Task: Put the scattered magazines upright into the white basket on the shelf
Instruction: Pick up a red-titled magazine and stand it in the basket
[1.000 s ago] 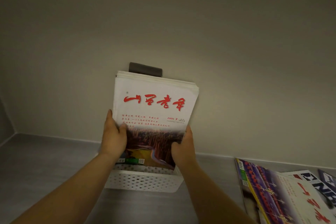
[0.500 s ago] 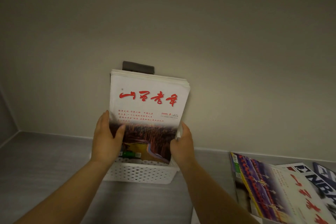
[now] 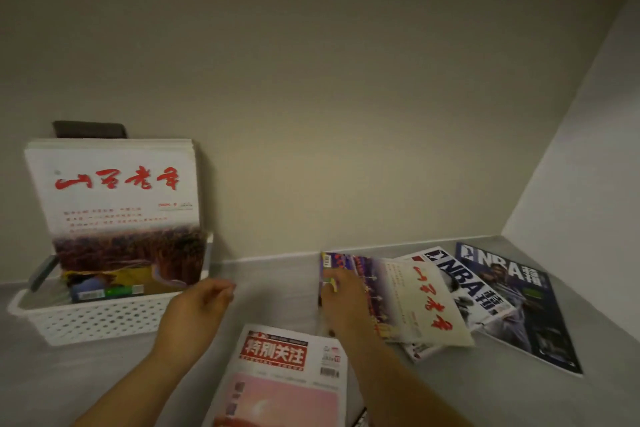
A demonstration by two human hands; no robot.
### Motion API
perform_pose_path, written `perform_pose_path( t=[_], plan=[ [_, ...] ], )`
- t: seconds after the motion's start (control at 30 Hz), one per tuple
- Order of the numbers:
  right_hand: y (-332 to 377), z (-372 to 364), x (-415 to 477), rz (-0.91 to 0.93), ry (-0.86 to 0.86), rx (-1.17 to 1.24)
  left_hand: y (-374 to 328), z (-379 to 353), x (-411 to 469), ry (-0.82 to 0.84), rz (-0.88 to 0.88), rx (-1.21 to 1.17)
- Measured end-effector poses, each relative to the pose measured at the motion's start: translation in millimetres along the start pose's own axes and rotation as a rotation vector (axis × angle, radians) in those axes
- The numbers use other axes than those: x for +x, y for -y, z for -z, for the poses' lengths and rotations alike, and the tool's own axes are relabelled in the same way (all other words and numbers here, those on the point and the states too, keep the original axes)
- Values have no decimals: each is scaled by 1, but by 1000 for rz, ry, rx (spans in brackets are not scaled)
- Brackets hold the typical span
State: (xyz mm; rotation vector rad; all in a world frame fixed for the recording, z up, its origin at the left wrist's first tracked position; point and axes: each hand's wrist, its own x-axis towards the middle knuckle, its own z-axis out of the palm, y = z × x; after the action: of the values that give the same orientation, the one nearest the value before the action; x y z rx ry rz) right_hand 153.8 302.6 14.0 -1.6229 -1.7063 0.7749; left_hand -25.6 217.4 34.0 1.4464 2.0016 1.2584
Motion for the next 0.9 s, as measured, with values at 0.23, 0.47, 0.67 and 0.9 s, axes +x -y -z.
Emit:
perform_pose_path(
  t=[0.23, 0.47, 0.67, 0.9],
  plan=[
    [-145, 119, -5, -211, -71, -278, -34, -127, -54, 253, 35, 22],
    [-236, 149, -2, -127, 138, -430, -52, -209, -45, 380, 78, 110],
    [-258, 135, -2, -29, 87, -506, -42, -247, -16, 412, -36, 367],
    [-267, 126, 2, 12, 128, -576, -52, -293, 52, 378, -149, 568]
  ],
)
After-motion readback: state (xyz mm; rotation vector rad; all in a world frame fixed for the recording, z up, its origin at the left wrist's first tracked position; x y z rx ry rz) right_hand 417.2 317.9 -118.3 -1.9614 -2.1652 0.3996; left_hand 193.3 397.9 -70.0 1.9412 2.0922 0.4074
